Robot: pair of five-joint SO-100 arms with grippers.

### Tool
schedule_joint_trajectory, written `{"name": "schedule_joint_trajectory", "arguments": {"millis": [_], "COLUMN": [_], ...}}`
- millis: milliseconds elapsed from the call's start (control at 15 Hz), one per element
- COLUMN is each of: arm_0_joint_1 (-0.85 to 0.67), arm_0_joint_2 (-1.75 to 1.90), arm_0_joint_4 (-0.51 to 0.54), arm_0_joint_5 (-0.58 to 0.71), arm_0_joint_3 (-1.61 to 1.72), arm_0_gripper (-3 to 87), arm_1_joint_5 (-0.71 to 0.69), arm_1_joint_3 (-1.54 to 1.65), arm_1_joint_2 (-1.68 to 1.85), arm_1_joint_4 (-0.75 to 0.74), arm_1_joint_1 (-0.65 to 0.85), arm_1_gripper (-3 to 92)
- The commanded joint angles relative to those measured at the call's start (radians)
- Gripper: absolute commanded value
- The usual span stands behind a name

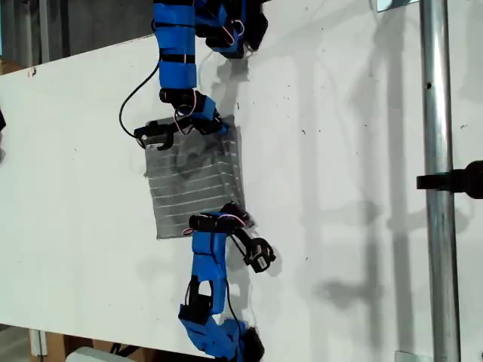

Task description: Grasp corners of a towel and fold twice.

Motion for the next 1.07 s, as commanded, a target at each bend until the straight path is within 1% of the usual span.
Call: {"name": "schedule_joint_trajectory", "arguments": {"millis": [0,200,400,467,533,600,667,800,867,1000], "arm_0_joint_1": [-0.012,0.015,0.091,0.129,0.146,0.135,0.087,-0.06,-0.127,-0.238], "arm_0_joint_2": [0.098,0.244,0.373,0.407,0.434,0.457,0.48,0.528,0.535,0.512], "arm_0_joint_4": [0.084,0.101,0.11,0.114,0.114,0.112,0.11,0.109,0.107,0.097], "arm_0_joint_5": [0.011,0.014,0.034,0.02,-0.012,-0.034,-0.028,0.018,0.057,0.126], "arm_0_joint_3": [0.003,0.046,0.101,0.112,0.123,0.14,0.17,0.215,0.213,0.225], "arm_0_gripper": [-3.2,-3.2,-3.2,-3.2,-3.2,-3.2,-3.2,-3.2,-3.2,-3.2], "arm_1_joint_5": [0.018,0.049,0.127,0.149,0.173,0.195,0.212,0.253,0.247,0.199], "arm_1_joint_3": [-0.031,-0.13,-0.225,-0.284,-0.331,-0.328,-0.299,-0.232,-0.178,-0.058], "arm_1_joint_2": [0.044,0.048,0.021,-0.017,-0.051,-0.049,-0.011,0.121,0.207,0.379], "arm_1_joint_4": [0.031,0.1,0.106,0.1,0.124,0.164,0.21,0.364,0.403,0.419], "arm_1_joint_1": [-0.038,-0.15,-0.336,-0.399,-0.419,-0.383,-0.316,-0.115,-0.009,0.17], "arm_1_gripper": [-0.2,-0.2,-0.2,-0.2,-0.2,-0.2,-0.2,-0.2,-0.2,-0.2]}}
